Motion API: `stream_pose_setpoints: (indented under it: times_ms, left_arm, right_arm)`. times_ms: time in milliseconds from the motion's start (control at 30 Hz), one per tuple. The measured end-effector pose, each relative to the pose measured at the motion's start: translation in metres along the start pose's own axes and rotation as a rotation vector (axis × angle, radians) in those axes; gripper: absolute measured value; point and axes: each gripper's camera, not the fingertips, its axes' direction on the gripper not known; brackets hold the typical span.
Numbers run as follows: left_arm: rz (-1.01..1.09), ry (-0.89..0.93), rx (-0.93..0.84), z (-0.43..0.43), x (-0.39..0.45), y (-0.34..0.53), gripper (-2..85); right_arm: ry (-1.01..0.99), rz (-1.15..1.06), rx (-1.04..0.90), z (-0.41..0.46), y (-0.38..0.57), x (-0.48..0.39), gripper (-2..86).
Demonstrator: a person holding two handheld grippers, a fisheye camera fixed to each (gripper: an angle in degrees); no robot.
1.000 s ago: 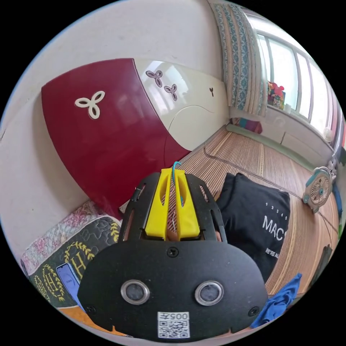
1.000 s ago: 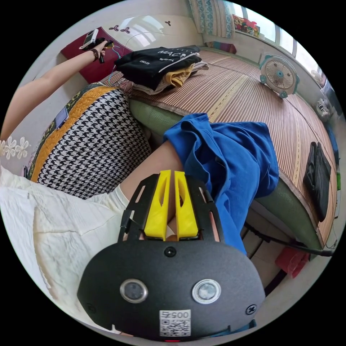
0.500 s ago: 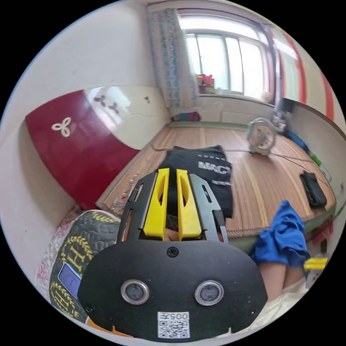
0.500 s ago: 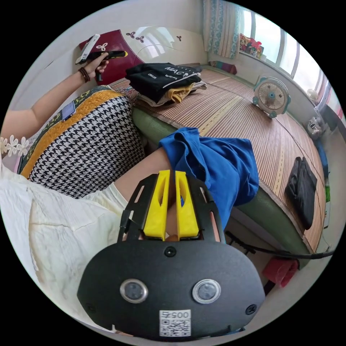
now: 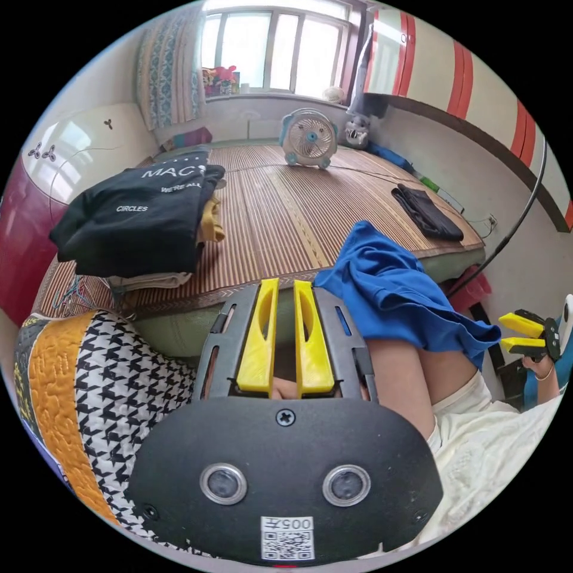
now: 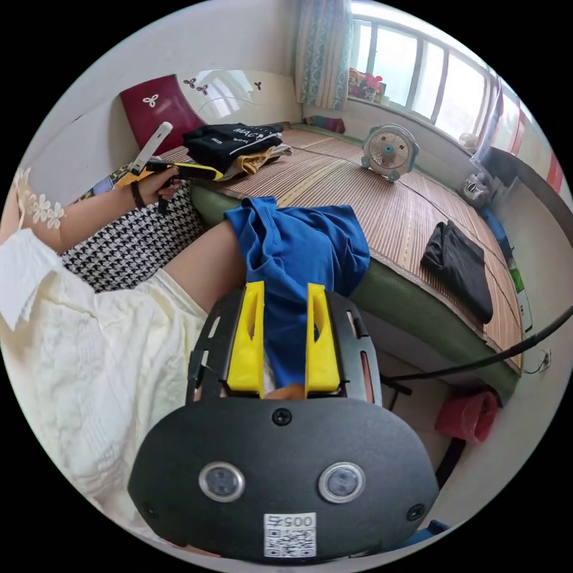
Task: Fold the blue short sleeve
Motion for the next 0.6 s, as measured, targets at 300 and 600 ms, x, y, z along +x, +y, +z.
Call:
stream_pose_setpoints:
  times_ms: [300,600]
  left_arm:
    - [0.057,-0.005,-0.030,0.029,0.044,-0.007,5.5]
    - [0.078,-0.033,-0.080,0.062,0.068,-0.016,6.0]
  right_arm:
    - [0.017,-0.084,0.018,0.010,0.000,0.003,11.7]
    - [0.015,-0.226,-0.069,0.041,-0.025,0.015,0.5]
